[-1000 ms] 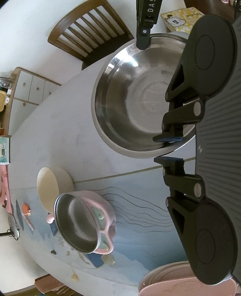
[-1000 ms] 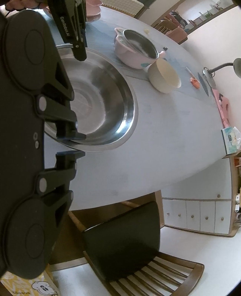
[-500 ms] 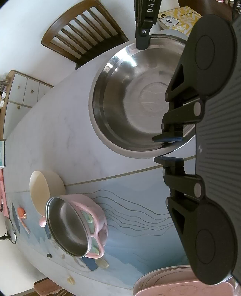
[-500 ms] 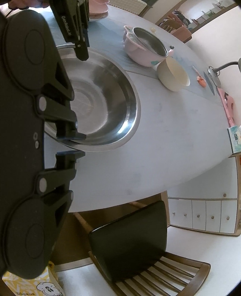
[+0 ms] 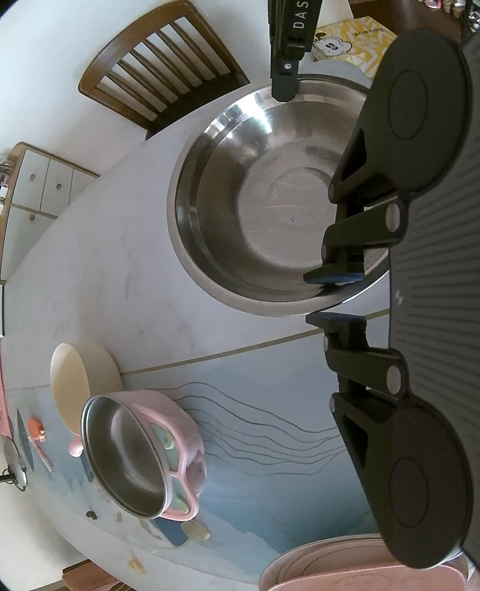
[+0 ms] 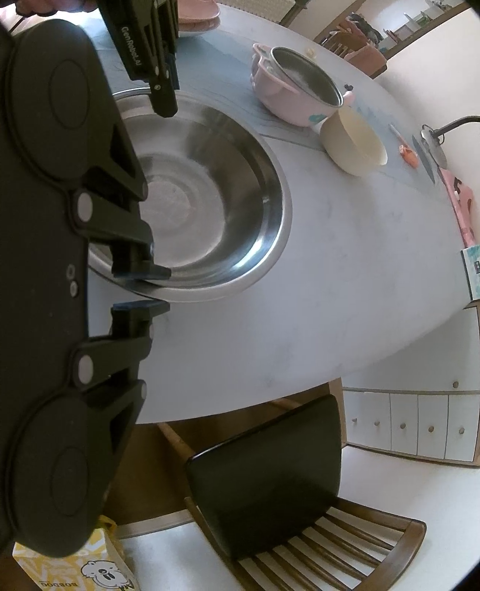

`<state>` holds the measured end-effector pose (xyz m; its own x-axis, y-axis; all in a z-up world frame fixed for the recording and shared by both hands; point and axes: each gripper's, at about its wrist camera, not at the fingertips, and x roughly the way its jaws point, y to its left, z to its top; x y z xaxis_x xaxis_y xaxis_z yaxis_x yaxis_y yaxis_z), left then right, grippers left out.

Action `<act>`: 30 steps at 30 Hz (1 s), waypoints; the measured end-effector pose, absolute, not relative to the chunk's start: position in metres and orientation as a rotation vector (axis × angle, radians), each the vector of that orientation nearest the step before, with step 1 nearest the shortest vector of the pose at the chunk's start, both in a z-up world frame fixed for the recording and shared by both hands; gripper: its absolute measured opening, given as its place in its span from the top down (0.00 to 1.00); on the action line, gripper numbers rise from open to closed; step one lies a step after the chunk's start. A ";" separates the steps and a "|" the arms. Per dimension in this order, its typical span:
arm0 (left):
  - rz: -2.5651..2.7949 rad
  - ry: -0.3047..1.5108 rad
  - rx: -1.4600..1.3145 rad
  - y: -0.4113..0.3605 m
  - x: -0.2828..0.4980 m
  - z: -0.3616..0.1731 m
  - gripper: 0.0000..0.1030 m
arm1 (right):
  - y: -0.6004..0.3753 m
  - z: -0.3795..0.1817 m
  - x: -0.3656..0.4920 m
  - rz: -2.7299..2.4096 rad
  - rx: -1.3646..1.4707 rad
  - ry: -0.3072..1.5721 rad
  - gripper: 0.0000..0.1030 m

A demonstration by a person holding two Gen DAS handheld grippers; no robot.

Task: Organize plates and bowls
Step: 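Carry the steel bowl with both grippers across the table, then lower the steel bowl onto the table and open both grippers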

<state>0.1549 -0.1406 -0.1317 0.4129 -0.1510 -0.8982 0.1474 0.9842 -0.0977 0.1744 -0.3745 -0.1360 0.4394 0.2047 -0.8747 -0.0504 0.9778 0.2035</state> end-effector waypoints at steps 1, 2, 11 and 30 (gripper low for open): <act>-0.190 1.128 -0.006 -0.140 0.155 -0.131 0.85 | -0.374 -0.135 0.174 0.156 0.152 1.101 0.86; -0.192 1.130 -0.004 -0.140 0.155 -0.132 0.85 | -0.374 -0.134 0.173 0.155 0.148 1.094 0.84; -0.208 1.122 -0.018 -0.132 0.152 -0.126 0.80 | -0.372 -0.113 0.167 0.141 0.131 1.038 0.77; -0.166 0.851 -0.037 -0.074 0.125 -0.053 0.49 | -0.307 -0.058 0.152 0.281 0.106 0.905 0.59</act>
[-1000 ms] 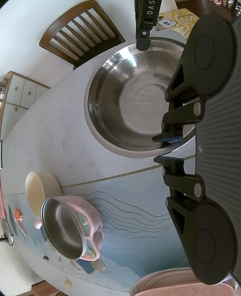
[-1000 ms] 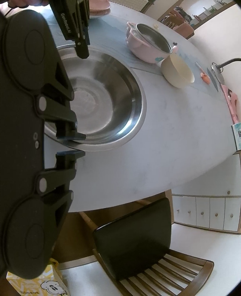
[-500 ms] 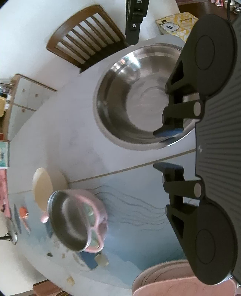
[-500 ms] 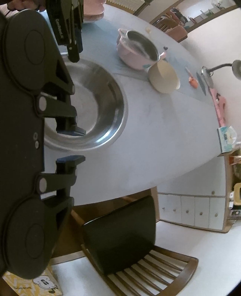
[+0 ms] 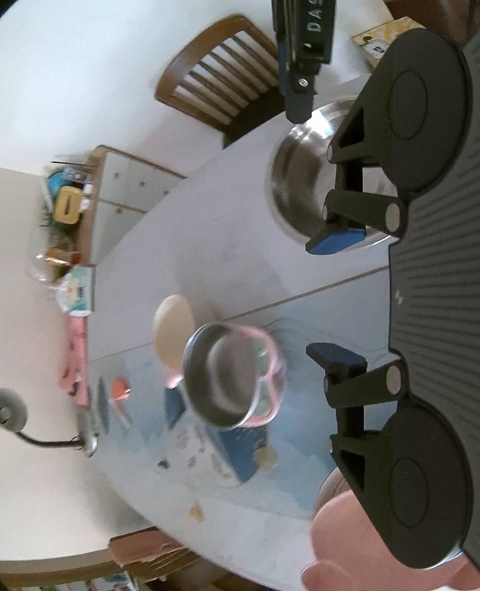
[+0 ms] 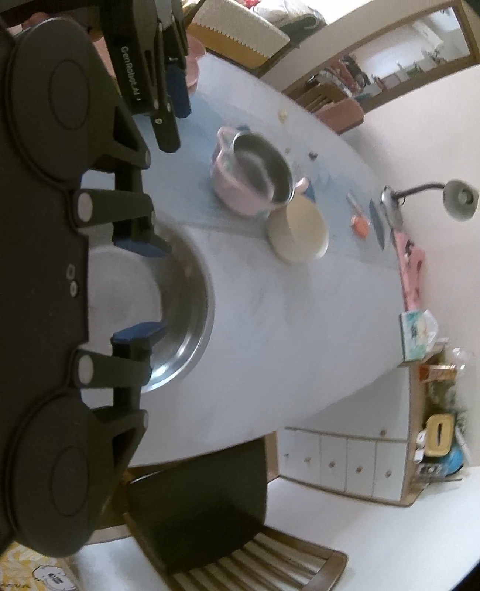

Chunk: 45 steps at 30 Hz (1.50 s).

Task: Organize plates and bowls
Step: 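Lower the steel bowl onto the table and open both grippers, then move both grippers to the rim of the pink-handled steel pot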

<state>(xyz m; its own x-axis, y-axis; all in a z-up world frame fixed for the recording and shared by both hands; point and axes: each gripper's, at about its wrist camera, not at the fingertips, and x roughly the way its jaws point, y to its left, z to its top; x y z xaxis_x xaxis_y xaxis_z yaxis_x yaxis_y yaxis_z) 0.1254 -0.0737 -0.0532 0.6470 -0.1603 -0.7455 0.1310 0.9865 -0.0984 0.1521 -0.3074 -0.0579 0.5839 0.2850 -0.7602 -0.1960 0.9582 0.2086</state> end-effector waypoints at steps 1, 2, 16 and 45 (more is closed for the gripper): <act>-0.162 0.841 -0.036 -0.071 0.124 -0.050 0.49 | -0.303 -0.056 0.151 0.291 0.107 0.898 0.59; -0.159 0.831 -0.036 -0.067 0.122 -0.046 0.49 | -0.299 -0.054 0.151 0.296 0.105 0.892 0.58; -0.120 0.753 -0.065 -0.037 0.116 -0.017 0.37 | -0.255 -0.026 0.150 0.344 0.062 0.813 0.36; 0.074 0.882 -0.092 0.015 0.259 -0.059 0.24 | -0.201 -0.060 0.290 0.453 -0.056 0.859 0.04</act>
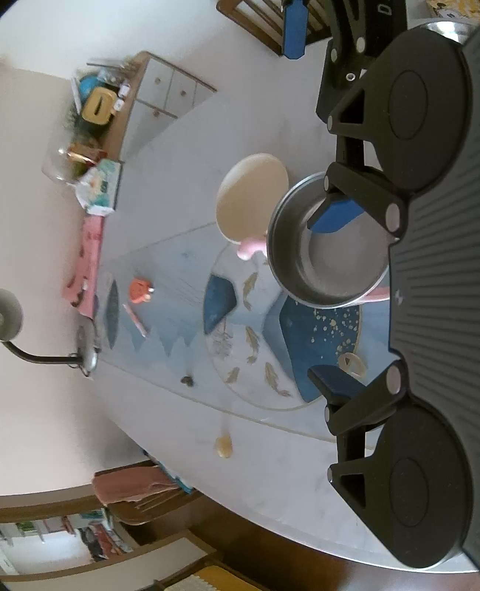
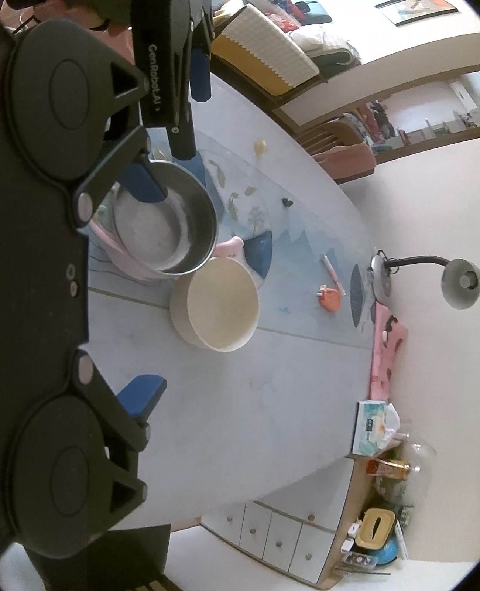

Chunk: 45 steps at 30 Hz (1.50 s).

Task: Organize plates and bowls
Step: 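Move both grippers to the rim of the pink-handled steel pot, then close both grippers on the pink-handled pot rim and lift it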

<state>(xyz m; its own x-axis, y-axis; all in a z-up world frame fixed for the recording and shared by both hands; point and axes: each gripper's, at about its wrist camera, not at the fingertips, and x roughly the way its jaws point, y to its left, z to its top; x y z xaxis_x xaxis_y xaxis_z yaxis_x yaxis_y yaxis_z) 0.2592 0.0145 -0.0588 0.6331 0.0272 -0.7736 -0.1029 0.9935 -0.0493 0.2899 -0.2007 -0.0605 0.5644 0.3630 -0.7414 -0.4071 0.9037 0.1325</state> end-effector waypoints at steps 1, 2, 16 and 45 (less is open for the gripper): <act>0.076 0.891 -0.091 0.015 0.264 -0.062 0.24 | -0.200 -0.063 0.295 0.459 -0.058 0.868 0.05; 0.076 0.901 -0.088 0.016 0.269 -0.065 0.24 | -0.198 -0.066 0.301 0.463 -0.062 0.875 0.05; 0.130 0.996 -0.064 0.017 0.305 -0.099 0.25 | -0.182 -0.106 0.342 0.481 -0.042 1.033 0.22; 0.113 1.108 -0.096 0.015 0.312 -0.116 0.88 | -0.165 -0.118 0.346 0.467 -0.043 1.100 0.85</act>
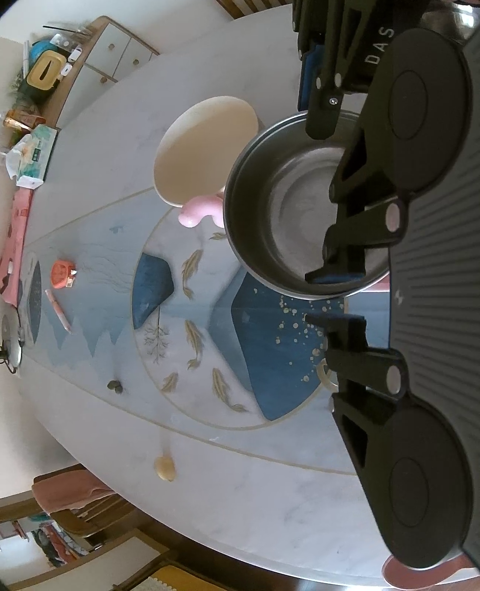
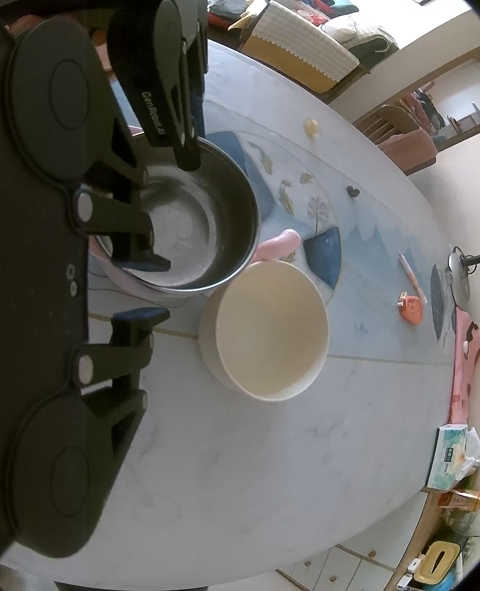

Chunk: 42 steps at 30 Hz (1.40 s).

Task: Organize plates and bowls
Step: 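Close both grippers on the pink-handled pot rim and lift it, then carry the pot with both grippers and lower it into the steel bowl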

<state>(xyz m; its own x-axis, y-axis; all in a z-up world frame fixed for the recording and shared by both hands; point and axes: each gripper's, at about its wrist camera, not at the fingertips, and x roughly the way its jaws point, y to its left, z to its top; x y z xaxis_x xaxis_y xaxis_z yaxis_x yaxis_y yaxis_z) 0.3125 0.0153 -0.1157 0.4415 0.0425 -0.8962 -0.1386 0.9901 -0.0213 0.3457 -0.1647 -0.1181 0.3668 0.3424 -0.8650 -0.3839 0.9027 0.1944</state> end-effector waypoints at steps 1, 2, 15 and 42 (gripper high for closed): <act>0.112 1.108 -0.094 0.015 0.313 -0.116 0.89 | -0.164 -0.118 0.345 0.468 -0.043 1.100 0.86; 0.110 1.108 -0.092 0.014 0.312 -0.115 0.90 | -0.164 -0.117 0.345 0.470 -0.043 1.099 0.88; 0.109 1.101 -0.069 0.009 0.302 -0.109 0.95 | -0.162 -0.114 0.339 0.451 -0.048 1.087 0.93; 0.034 1.054 -0.067 -0.019 0.243 -0.055 0.96 | -0.205 -0.063 0.284 0.430 0.042 1.020 0.93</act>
<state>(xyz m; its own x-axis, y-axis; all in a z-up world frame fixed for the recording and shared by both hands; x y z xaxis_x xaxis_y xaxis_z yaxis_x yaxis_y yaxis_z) 0.2433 -0.0187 -0.0546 0.4940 -0.0046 -0.8694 -0.0601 0.9974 -0.0394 0.2841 -0.2055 -0.0627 0.4477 0.3668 -0.8155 -0.3281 0.9158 0.2317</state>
